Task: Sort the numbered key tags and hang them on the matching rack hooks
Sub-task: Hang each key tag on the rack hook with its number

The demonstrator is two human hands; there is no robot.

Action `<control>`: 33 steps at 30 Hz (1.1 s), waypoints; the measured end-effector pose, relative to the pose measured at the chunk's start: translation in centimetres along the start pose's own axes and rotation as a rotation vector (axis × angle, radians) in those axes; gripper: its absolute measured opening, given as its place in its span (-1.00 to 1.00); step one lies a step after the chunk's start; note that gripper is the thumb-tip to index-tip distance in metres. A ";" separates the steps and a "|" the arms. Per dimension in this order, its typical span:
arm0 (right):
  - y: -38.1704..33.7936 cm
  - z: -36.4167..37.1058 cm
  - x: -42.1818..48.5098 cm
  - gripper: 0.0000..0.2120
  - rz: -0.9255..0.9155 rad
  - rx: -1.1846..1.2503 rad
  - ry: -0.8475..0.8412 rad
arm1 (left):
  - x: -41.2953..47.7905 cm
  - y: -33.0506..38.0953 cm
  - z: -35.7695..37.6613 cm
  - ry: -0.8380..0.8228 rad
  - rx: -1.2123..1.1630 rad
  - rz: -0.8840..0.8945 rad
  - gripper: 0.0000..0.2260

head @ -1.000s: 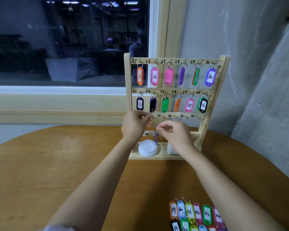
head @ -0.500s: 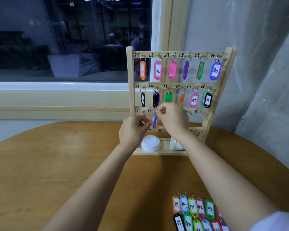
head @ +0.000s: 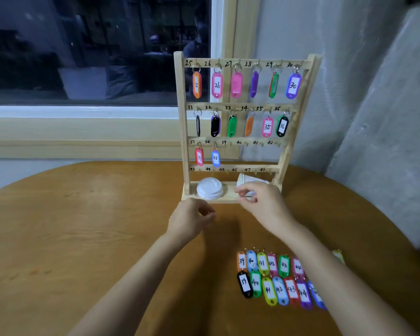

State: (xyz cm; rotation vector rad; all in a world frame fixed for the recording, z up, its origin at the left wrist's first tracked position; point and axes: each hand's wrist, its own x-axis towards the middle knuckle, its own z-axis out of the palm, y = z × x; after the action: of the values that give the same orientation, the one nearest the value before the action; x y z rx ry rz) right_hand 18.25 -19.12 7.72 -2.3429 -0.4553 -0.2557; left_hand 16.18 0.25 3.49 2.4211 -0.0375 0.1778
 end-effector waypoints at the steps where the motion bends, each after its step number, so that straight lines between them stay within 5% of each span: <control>1: 0.5 -0.1 -1.2 -0.84 0.015 0.019 -0.023 | -0.6 0.0 0.6 -0.036 -0.001 0.001 -0.96; 11: 4.0 -0.3 -8.2 -0.91 0.168 -0.053 -0.095 | -4.0 1.8 5.4 -0.231 0.054 0.084 -0.77; 22: 4.7 0.7 -10.3 -0.90 0.198 -0.013 -0.177 | -3.8 2.9 7.0 -0.163 0.133 0.113 -0.89; 33: 2.8 2.4 -11.2 -0.83 0.082 -0.275 -0.273 | -3.7 2.2 6.9 -0.144 0.154 0.106 -0.89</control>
State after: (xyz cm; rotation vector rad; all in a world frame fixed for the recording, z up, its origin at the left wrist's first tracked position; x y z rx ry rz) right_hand 9.16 -22.17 0.82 -2.6738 -0.4774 0.0470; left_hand 13.19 -6.01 -0.69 2.5837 -0.2258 0.0554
